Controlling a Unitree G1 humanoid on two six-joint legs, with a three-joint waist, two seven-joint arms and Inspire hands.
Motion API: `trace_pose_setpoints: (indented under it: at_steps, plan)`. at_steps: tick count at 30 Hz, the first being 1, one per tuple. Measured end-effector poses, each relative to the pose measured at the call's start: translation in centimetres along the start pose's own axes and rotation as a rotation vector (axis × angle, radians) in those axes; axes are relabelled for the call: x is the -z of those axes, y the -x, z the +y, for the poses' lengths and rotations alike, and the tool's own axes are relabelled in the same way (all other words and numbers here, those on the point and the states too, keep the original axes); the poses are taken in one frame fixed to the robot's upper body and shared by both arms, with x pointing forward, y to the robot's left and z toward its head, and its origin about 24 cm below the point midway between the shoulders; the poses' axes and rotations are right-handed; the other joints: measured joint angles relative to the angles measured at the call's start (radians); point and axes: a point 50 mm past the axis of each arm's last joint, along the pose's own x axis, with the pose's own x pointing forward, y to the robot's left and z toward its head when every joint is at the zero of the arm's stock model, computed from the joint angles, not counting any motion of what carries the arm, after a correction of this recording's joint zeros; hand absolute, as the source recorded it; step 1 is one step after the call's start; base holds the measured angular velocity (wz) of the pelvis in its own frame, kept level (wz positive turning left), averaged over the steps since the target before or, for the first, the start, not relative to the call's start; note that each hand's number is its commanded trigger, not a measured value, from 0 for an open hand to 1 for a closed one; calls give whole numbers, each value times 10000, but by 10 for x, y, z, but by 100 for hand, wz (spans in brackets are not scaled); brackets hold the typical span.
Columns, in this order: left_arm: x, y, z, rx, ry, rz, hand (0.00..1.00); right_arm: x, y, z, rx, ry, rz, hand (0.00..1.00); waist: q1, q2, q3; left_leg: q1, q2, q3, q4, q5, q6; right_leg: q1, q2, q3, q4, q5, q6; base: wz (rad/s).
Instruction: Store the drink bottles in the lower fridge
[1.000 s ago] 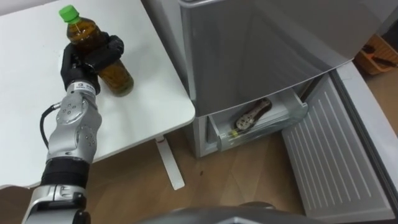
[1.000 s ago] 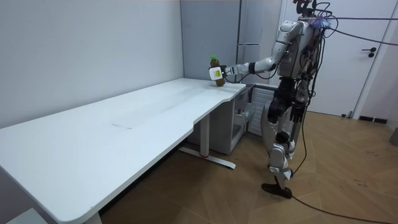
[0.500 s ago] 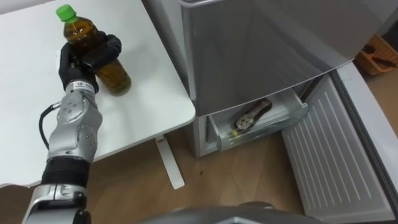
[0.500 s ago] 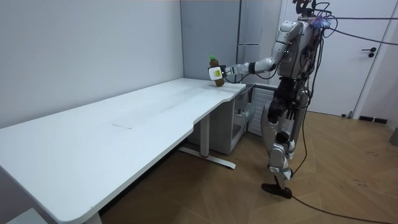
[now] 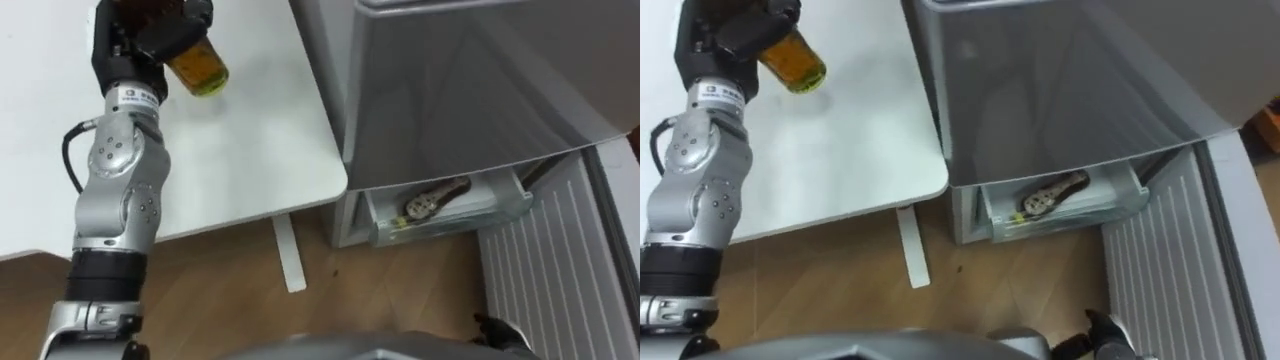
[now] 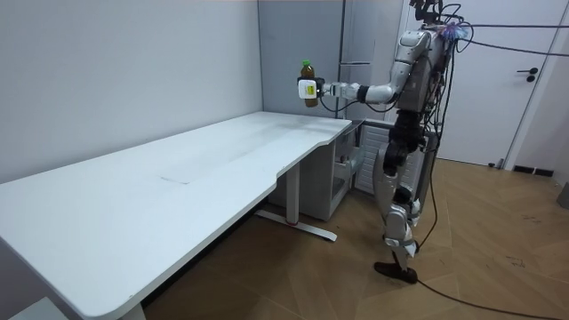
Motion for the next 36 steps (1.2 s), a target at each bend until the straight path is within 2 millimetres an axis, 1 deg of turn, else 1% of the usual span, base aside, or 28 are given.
trace_pose_setpoints:
  at_steps: [1, 2, 4, 5, 6, 7, 8, 9, 10, 11, 12, 13, 14, 15, 16, 17, 18, 20, 22, 23, 25, 26, 28, 30, 31, 32, 34, 36]
  plan:
    - [0, 1, -1, 19, 53, 1, 100, -2, 0, 0, 22, -66, -87, 0, 42, 3, -2, -6, 3, -37, -8, 1, -1, -7, -3, -58, 21, 0, 0, 21]
    - [2, 3, -4, 83, 152, 20, 100, -5, 0, 0, 116, -112, -289, 0, 201, 7, -4, -9, 12, -136, -11, 2, 0, -78, -5, -211, 62, -2, -2, 7]
    - [1, 12, -4, 164, 168, -32, 100, -13, -1, 1, 141, -144, -689, 0, 322, 29, -19, -12, 43, -459, -11, 3, -1, -160, 4, -475, 265, -6, -5, -2]
    - [1, 16, -5, 259, 194, -47, 100, -18, -1, 2, 114, -106, -922, 0, 397, 65, -24, 16, 136, -866, -28, 17, 7, -322, 10, -678, 707, -45, -69, 0]
    - [1, 17, -6, 321, 199, -51, 100, -20, -1, 2, 113, -56, -1025, 0, 423, 121, 0, 77, 206, -1264, -73, 40, 13, -653, 29, -802, 1322, -109, -137, -8]
    - [1, 18, -6, 400, 170, -75, 100, -25, -1, 1, 201, -74, -1272, 0, 504, 384, 11, 119, 519, -2144, -153, 46, 13, -1444, 551, -509, 1608, -538, -412, -29]
    - [-4, 17, -1, 328, 103, -315, 100, -42, -2, 7, 44, 172, -1791, 0, 501, 300, -48, -73, 716, -2385, -59, 23, -25, -2229, 1058, -134, 415, -37, -962, -19]
    - [-8, 16, 5, 250, -50, -431, 100, -53, 0, 11, -88, 402, -2253, 0, 342, 56, -57, -162, 632, -2322, 52, -167, -342, -2662, 921, -391, -299, 2118, -1135, 15]
    - [-4, 18, 3, 293, 113, -214, 100, -49, 0, 15, -157, 397, -2209, 0, 156, 215, -85, -85, 756, -2286, -1, -313, -450, -2541, 968, -535, 1, 1893, -1078, 72]
    - [4, 22, -7, 826, 502, 157, 100, -41, 1, 16, -144, 187, -1947, 0, 169, 252, -84, 125, 905, -1729, -67, -203, -620, -2230, 949, -702, 33, 1837, -1058, 82]
    - [7, 25, -14, 1431, 751, 312, 100, -41, 0, 17, -191, 81, -1863, 0, 214, 183, -47, 187, 899, -1161, -153, -15, -751, -2060, 859, -683, -4, 1829, -1045, 71]
    - [7, 26, -18, 1648, 893, 345, 100, -43, 0, 17, -230, 72, -1914, 0, 214, 155, -31, 178, 893, -1011, -208, 59, -711, -2031, 823, -618, -8, 1816, -1023, 60]
    - [4, 28, -25, 1989, 1119, 321, 100, -48, 0, 18, -371, 25, -2018, 0, 233, 136, -30, 202, 850, -923, -333, 111, -646, -2030, 811, -597, -5, 1747, -910, 49]
    - [-1, 29, -28, 2172, 1402, 215, 100, -53, 0, 21, -664, -65, -2128, 0, 369, 117, -21, 192, 826, -926, -411, 70, -575, -2033, 815, -647, -32, 1710, -852, 31]
    - [-3, 29, -29, 2230, 1456, 142, 100, -55, 0, 24, -786, -78, -2147, 0, 469, 64, -18, 184, 791, -934, -385, 71, -574, -2033, 804, -686, -39, 1710, -852, 6]
    - [-7, 30, -31, 2326, 1557, -12, 100, -57, 0, 27, -1006, -68, -2184, 0, 714, 18, -29, 123, 703, -921, -317, 74, -569, -2027, 787, -775, -78, 1707, -848, 4]
    - [-10, 30, -31, 2428, 1791, -86, 100, -57, 0, 29, -1144, -6, -2185, 0, 859, 7, -38, 63, 630, -943, -289, 91, -543, -1984, 699, -850, -165, 1701, -836, 11]
    - [-9, 31, -28, 2480, 2195, -31, 100, -56, 0, 31, -1328, 114, -2090, 0, 1069, -2, -41, -61, 496, -967, -139, 135, -474, -1995, 550, -918, -159, 1669, -771, 19]
    - [-6, 35, -21, 2406, 2430, 124, 100, -56, 0, 33, -1552, 114, -2004, 0, 1116, -11, -62, -233, 418, -1004, 8, 133, -471, -2000, 432, -1054, -158, 1631, -706, 21]
    - [-2, 39, -17, 2352, 2588, 309, 100, -55, 0, 33, -1626, 95, -1973, 0, 1288, -12, -70, -272, 383, -1029, 30, 131, -470, -2000, 377, -1113, -148, 1620, -638, 15]
    - [6, 48, -9, 2317, 2970, 671, 100, -54, 0, 34, -1760, 145, -1897, 0, 1300, -43, -131, -294, 328, -1213, 31, 142, -485, -1955, 302, -1244, -134, 1627, -627, 20]
    - [12, 54, -5, 2303, 3268, 959, 100, -53, 0, 34, -1876, 169, -1826, 0, 1299, -75, -164, -292, 320, -1277, 50, 145, -489, -1915, 279, -1311, -125, 1650, -665, 22]
    - [21, 64, 2, 2231, 3724, 1384, 100, -55, 0, 34, -1957, 283, -1851, 0, 1318, -122, -190, -317, 312, -1369, 88, 143, -488, -1899, 265, -1322, -74, 1634, -654, 21]
    - [31, 76, 9, 2096, 4205, 1897, 100, -58, 0, 33, -1970, 386, -1930, 0, 1292, -135, -181, -345, 280, -1523, 109, 141, -489, -1899, 206, -1395, 29, 1524, -619, 21]
    - [33, 79, 10, 2072, 4305, 1991, 100, -59, 0, 33, -1961, 430, -1961, 0, 1293, -125, -174, -356, 277, -1537, 110, 141, -489, -1898, 197, -1412, 29, 1519, -612, 15]
    - [35, 82, 11, 2051, 4419, 2166, 100, -61, 0, 33, -1958, 507, -2036, 0, 1281, -113, -149, -385, 262, -1592, 121, 140, -488, -1895, 169, -1459, 30, 1505, -595, 11]
    - [38, 84, 8, 2166, 4436, 2336, 100, -64, 1, 34, -2049, 678, -2189, 0, 1253, -92, -133, -437, 230, -1716, 142, 140, -484, -1894, 127, -1543, 28, 1491, -574, 17]
    - [41, 87, 3, 2700, 4518, 2491, 100, -73, 4, 35, -2267, 789, -2607, 0, 1251, -88, -112, -515, 170, -1908, 208, 141, -461, -1886, 54, -1679, 70, 1433, -541, 21]
